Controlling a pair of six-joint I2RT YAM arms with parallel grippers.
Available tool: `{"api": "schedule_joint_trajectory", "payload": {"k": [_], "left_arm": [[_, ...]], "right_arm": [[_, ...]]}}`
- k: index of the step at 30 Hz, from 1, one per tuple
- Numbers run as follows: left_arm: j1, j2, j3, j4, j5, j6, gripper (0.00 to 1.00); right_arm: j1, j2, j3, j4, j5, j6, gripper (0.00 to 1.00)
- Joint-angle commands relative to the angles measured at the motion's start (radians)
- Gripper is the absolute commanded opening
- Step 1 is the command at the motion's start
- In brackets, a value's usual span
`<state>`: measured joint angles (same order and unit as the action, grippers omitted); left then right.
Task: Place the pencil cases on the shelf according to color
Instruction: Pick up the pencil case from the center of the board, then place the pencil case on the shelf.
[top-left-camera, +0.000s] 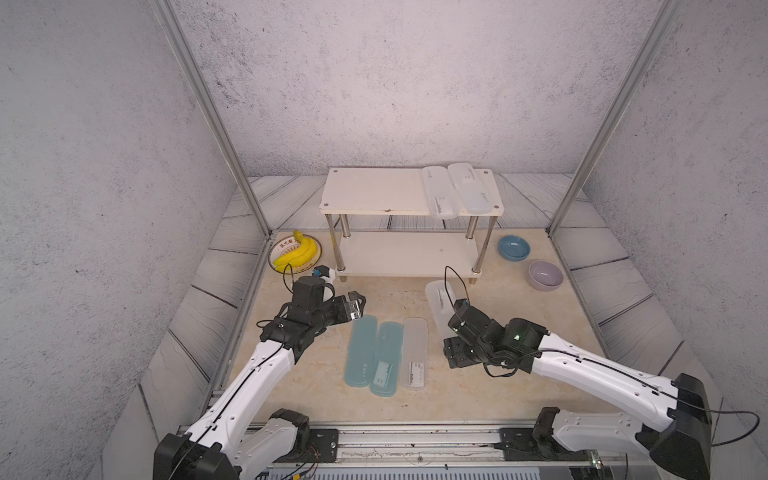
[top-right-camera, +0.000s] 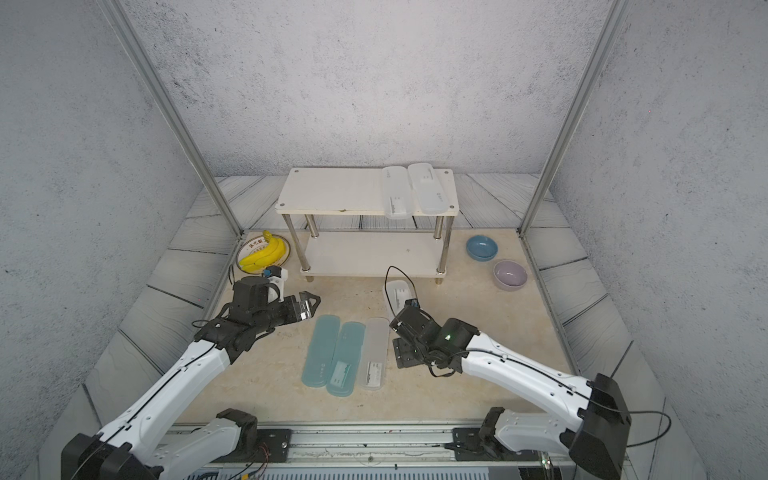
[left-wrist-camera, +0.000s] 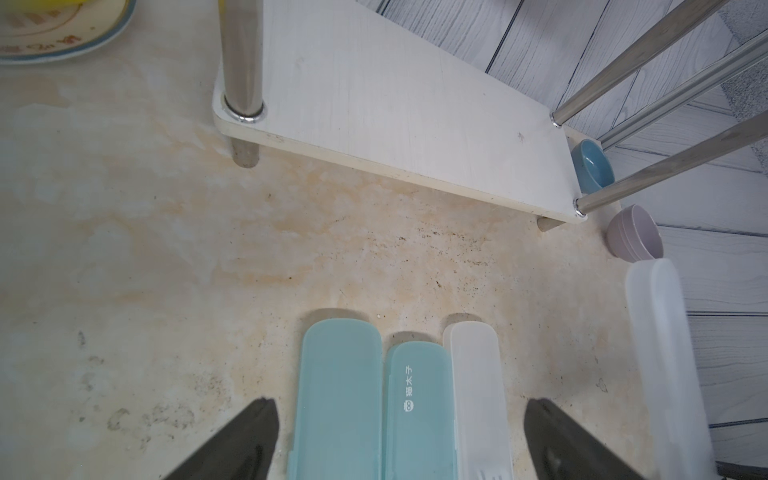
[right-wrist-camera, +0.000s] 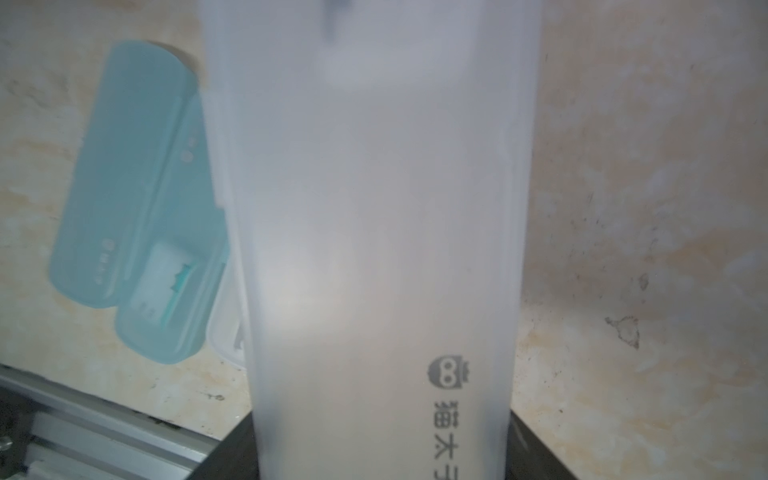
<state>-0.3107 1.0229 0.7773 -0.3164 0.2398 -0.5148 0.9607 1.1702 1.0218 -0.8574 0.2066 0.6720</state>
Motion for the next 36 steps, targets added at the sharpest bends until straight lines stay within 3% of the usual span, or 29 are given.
{"api": "schedule_joint_trajectory", "payload": {"k": [1,7,13,26,36], "left_arm": [[-0.001,-0.027,0.051,-0.007,-0.043,0.035,0.99],[-0.001,-0.032,0.085,0.026,-0.054,0.025,0.99],[0.005,0.008,0.154,0.002,-0.049,0.055,0.99],[0.069,0.085,0.247,-0.036,-0.028,0.11,0.99],[0.073,0.151,0.284,0.032,0.047,0.11,0.99]], "right_arm": [[0.005,-0.038,0.112,-0.046,0.056,-0.117,0.61],[0.004,-0.045,0.262,0.076,0.094,-0.229,0.62],[-0.019,0.118,0.515,0.074,0.165,-0.331,0.61],[-0.239,0.556,1.104,0.139,0.008,-0.4,0.59],[-0.301,0.731,1.282,0.177,-0.006,-0.408,0.59]]}}
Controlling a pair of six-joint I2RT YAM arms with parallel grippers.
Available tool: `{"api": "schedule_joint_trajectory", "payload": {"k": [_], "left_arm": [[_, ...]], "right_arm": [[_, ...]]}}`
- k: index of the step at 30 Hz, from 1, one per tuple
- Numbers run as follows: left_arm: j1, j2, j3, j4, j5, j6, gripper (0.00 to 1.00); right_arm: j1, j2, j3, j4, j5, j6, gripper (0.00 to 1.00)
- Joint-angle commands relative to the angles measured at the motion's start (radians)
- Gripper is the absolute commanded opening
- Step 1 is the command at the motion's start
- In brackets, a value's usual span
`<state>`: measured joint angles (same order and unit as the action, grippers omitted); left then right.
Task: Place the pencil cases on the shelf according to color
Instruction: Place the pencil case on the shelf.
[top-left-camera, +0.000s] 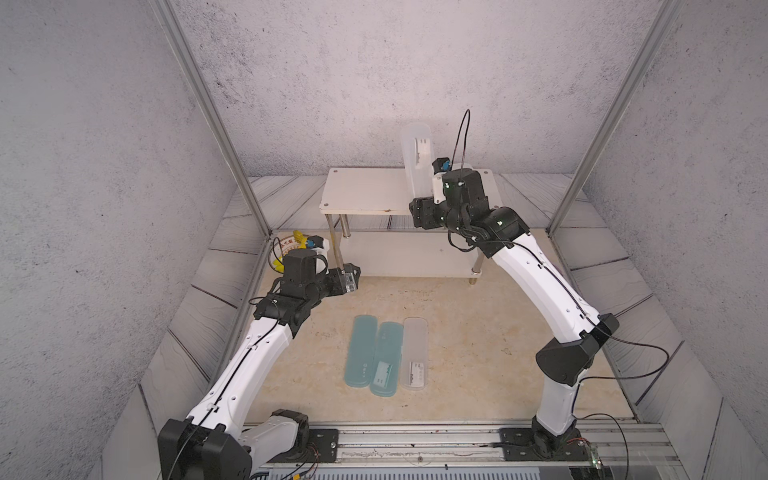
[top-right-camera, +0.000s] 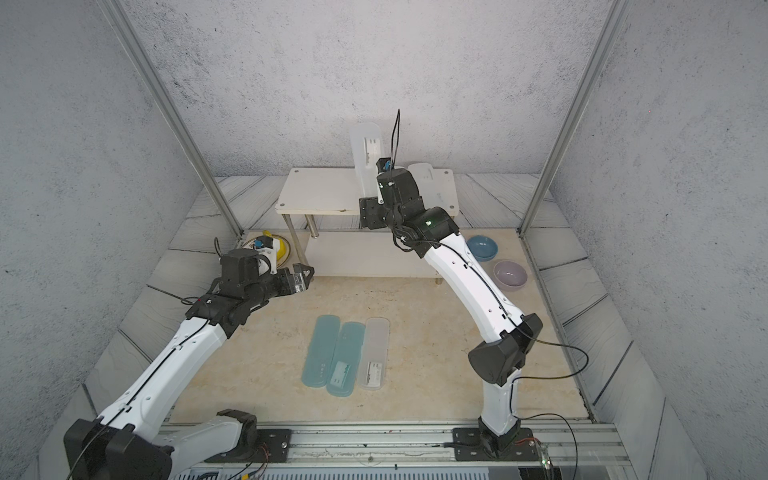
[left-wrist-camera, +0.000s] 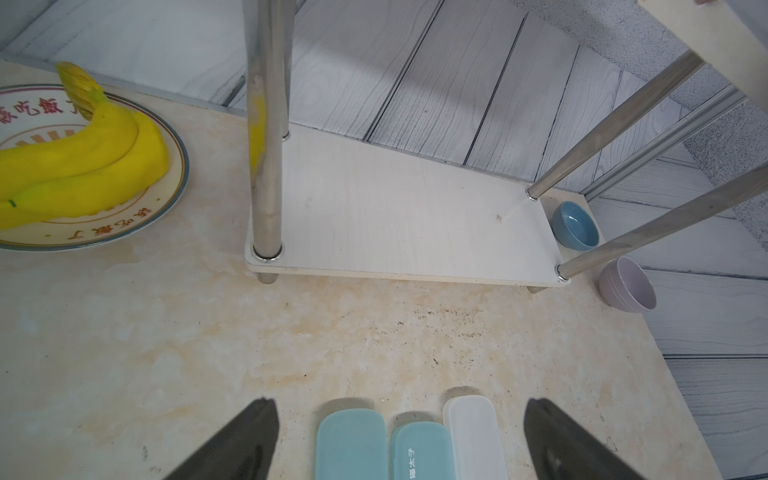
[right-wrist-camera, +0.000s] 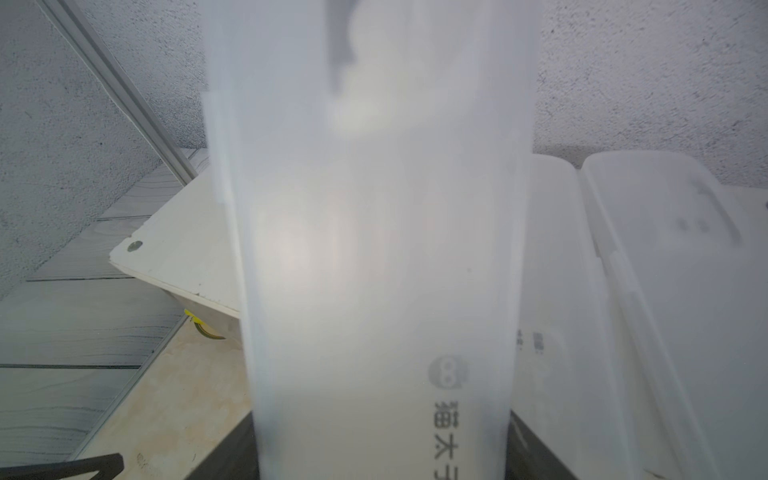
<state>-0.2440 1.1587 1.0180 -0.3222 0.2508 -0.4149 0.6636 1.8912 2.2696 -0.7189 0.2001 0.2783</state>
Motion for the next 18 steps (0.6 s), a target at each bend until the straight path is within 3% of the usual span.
{"api": "schedule_joint_trajectory", "payload": {"k": [1,14,18], "left_arm": [[0.006,0.024,0.053,0.041,0.036,0.007,0.99],[0.033,0.128,0.169,0.083,0.114,-0.071,0.99],[0.035,0.117,0.149,0.085,0.116,-0.065,0.99]], "right_arm": [[-0.006,0.017,0.036,0.045,0.001,-0.01,0.59],[-0.015,0.163,0.19,0.019,0.01,0.014,0.59],[-0.016,0.173,0.185,0.016,0.008,0.024,0.66]]}}
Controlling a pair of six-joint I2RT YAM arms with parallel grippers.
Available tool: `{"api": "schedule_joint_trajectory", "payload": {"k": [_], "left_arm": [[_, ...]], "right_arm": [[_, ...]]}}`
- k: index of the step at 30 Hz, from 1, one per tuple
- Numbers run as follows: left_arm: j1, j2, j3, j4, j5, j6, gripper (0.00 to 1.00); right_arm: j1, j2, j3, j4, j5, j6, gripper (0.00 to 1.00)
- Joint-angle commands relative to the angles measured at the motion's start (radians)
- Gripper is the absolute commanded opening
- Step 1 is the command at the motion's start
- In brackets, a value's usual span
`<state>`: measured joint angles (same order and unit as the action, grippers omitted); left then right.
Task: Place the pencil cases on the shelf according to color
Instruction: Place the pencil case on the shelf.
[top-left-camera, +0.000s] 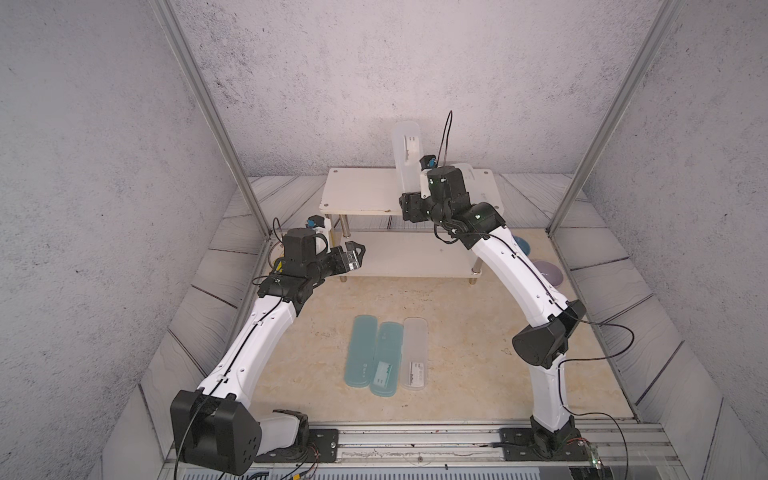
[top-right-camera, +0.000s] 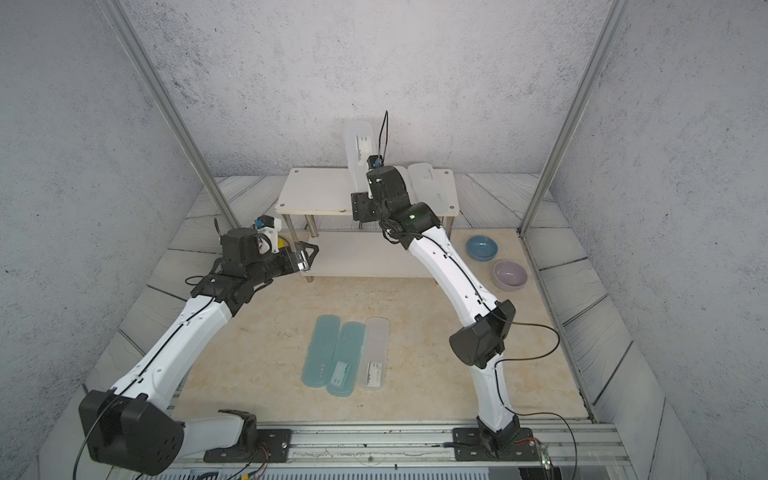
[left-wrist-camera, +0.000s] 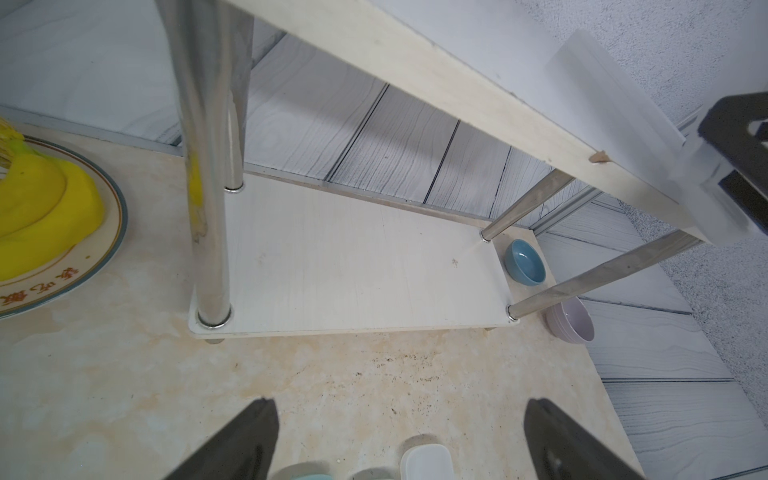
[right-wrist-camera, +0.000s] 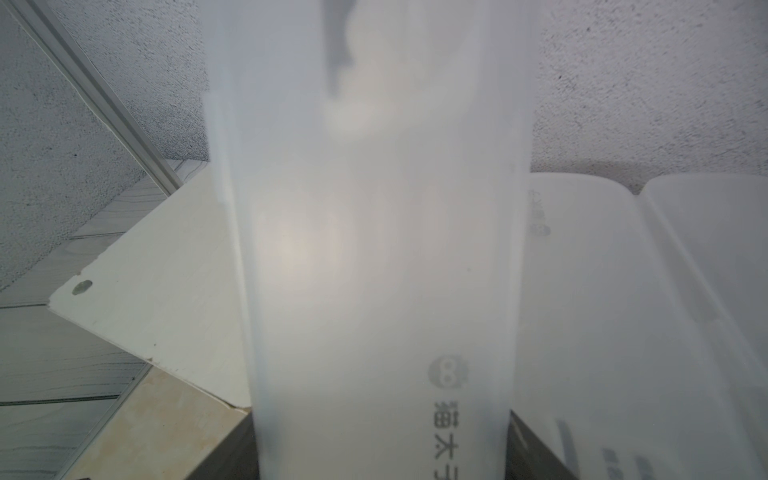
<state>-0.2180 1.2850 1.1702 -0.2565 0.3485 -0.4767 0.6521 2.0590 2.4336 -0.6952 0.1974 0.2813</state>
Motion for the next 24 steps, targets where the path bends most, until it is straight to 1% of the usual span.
{"api": "schedule_joint_trajectory", "payload": {"k": [1,4,11,17,24], "left_arm": [[0.009,-0.013,-0.008,0.02,0.018,-0.003,0.99],[0.015,-0.014,-0.013,0.021,0.029,-0.005,0.99],[0.021,-0.012,-0.005,0.026,0.048,-0.01,0.99],[0.026,-0.015,-0.008,0.026,0.055,-0.008,0.99],[0.03,-0.023,-0.017,0.027,0.057,-0.008,0.99]], "right_arm": [[-0.004,0.007,0.021,-0.01,0.01,0.024,0.68],[-0.003,0.004,0.021,-0.018,0.003,0.037,0.71],[-0.003,-0.006,0.015,-0.029,-0.001,0.056,0.72],[-0.003,-0.006,0.013,-0.035,-0.007,0.062,0.8],[-0.002,-0.023,-0.011,-0.033,-0.018,0.068,0.83]]}}
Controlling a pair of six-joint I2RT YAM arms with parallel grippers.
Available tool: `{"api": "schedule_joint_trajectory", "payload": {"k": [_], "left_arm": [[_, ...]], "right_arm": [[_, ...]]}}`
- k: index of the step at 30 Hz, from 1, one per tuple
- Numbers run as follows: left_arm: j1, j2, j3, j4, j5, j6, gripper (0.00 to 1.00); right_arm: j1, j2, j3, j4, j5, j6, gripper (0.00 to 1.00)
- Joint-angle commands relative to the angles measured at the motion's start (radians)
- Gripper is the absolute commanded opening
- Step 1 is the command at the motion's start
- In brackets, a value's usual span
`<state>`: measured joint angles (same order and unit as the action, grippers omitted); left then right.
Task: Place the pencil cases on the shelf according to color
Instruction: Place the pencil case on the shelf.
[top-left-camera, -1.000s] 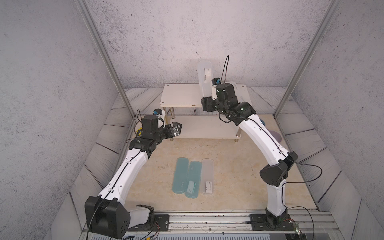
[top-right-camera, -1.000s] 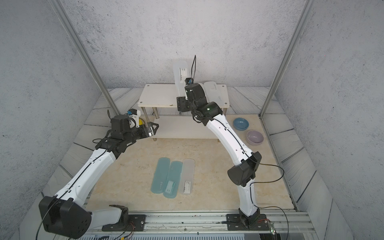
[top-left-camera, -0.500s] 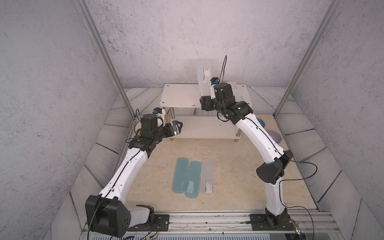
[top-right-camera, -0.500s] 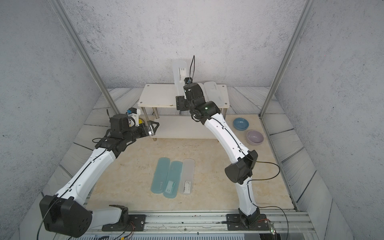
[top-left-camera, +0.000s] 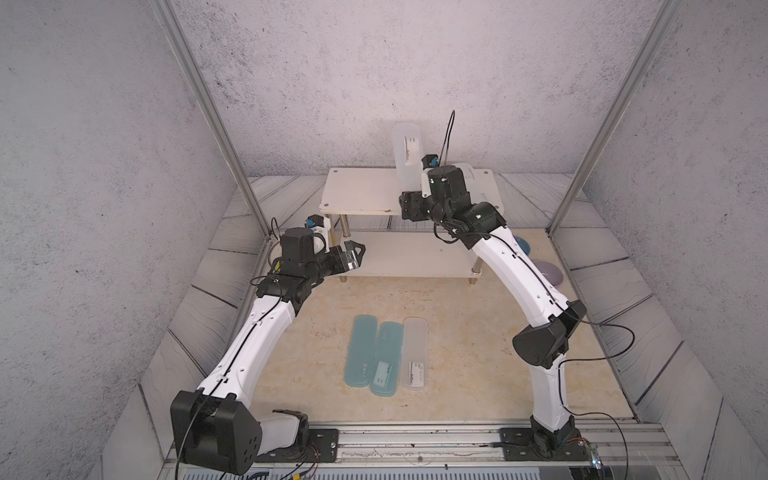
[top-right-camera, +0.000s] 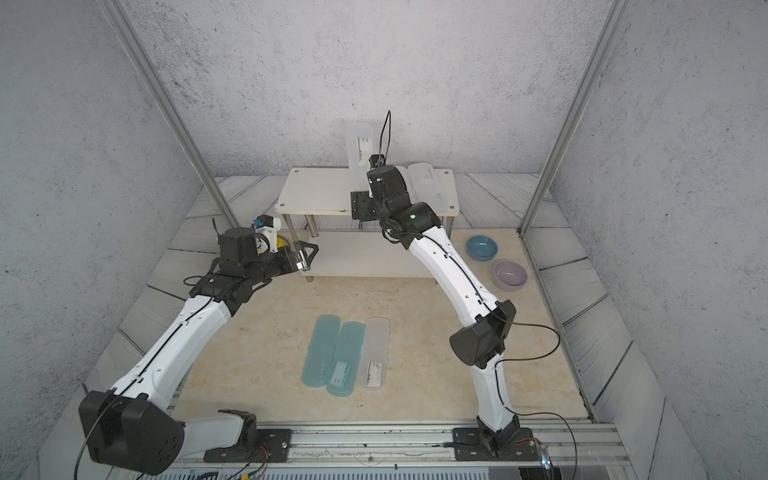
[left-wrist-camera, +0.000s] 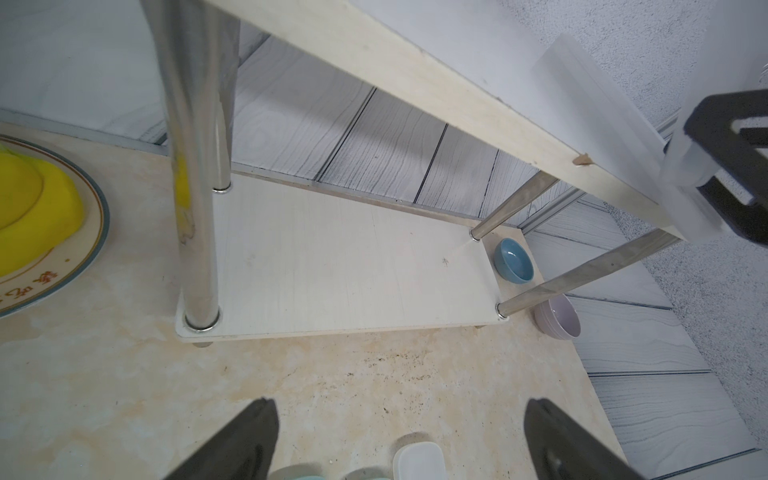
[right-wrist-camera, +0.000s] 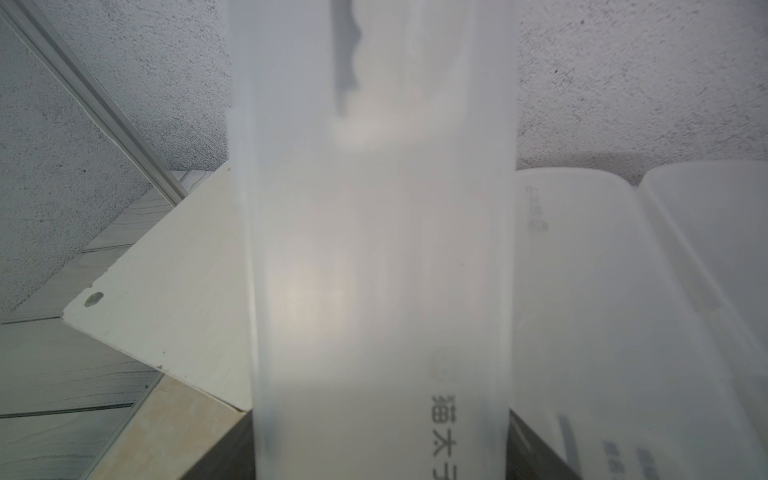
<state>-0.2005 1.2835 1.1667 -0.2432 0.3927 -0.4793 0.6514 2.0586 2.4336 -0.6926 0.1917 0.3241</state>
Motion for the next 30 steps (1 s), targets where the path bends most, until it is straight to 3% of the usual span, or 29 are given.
{"api": "schedule_joint_trajectory", "payload": {"k": [1,15,21,30], "left_arm": [[0.013,-0.022,-0.016,0.014,0.012,-0.007,0.99],[0.015,-0.032,-0.041,0.019,0.013,-0.007,0.99],[0.017,-0.035,-0.047,0.019,0.015,-0.007,0.99],[0.025,-0.047,-0.04,0.015,0.019,-0.013,0.99]], "right_arm": [[0.0,-0.024,-0.014,-0.035,-0.013,0.026,0.84],[0.017,-0.042,-0.049,-0.028,-0.014,0.02,0.84],[0.025,-0.041,-0.049,-0.021,-0.028,0.019,0.99],[0.023,-0.021,0.091,0.007,-0.064,-0.017,1.0]]}}
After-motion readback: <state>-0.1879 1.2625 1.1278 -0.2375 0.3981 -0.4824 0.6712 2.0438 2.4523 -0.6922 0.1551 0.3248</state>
